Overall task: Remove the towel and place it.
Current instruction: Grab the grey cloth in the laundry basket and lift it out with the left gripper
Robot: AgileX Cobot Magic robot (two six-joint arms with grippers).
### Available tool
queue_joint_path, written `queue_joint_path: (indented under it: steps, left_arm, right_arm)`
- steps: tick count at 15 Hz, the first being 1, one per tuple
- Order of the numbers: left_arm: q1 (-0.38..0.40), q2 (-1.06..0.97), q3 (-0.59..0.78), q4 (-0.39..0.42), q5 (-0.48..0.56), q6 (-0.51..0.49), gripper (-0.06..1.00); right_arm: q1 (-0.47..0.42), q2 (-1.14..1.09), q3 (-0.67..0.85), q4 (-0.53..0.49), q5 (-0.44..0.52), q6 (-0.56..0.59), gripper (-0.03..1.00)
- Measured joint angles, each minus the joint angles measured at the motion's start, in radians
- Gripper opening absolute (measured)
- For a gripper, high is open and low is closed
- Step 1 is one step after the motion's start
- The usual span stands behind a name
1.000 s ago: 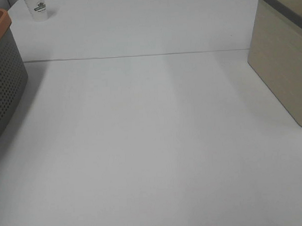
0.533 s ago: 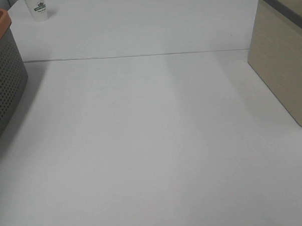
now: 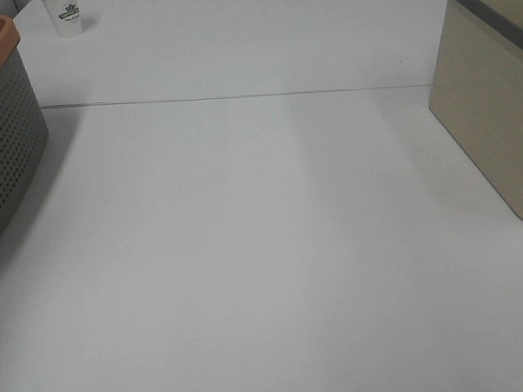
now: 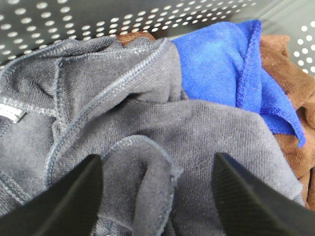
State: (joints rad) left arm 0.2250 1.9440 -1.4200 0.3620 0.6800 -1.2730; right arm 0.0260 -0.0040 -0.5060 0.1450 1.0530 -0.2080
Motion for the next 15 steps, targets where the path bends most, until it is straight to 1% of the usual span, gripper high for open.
queue_joint_path:
  steps: [2,3,8,9,10,12,13,15]
  left_arm:
    - [0.000,0.001,0.000,0.000,-0.001,-0.013,0.51]
    - [0.000,0.001,0.000,0.000,-0.003,-0.025,0.49]
    - [0.000,0.015,0.000,-0.008,-0.016,-0.050,0.47]
    - [0.000,0.015,0.000,-0.008,-0.019,-0.051,0.44]
    - [0.000,0.015,0.000,-0.008,-0.020,-0.051,0.38]
    - [0.000,0.013,0.000,-0.008,-0.020,-0.051,0.12]
    - [0.000,0.005,0.000,-0.008,-0.023,-0.050,0.03]
    - [0.000,-0.016,0.000,-0.005,-0.036,-0.034,0.00]
  right_arm:
    - [0.000,0.000,0.000,0.000,0.000,0.000,0.70]
    - [0.000,0.000,0.000,0.000,0.000,0.000,0.70]
    - [0.000,0.000,0.000,0.000,0.000,0.000,0.70]
    - [0.000,0.000,0.000,0.000,0.000,0.000,0.70]
    - [0.000,0.000,0.000,0.000,0.000,0.000,0.70]
    - [0.000,0.000,0.000,0.000,0.000,0.000,0.70]
    - [0.000,0.000,0.000,0.000,0.000,0.000,0.70]
    - [0.000,0.000,0.000,0.000,0.000,0.000,0.70]
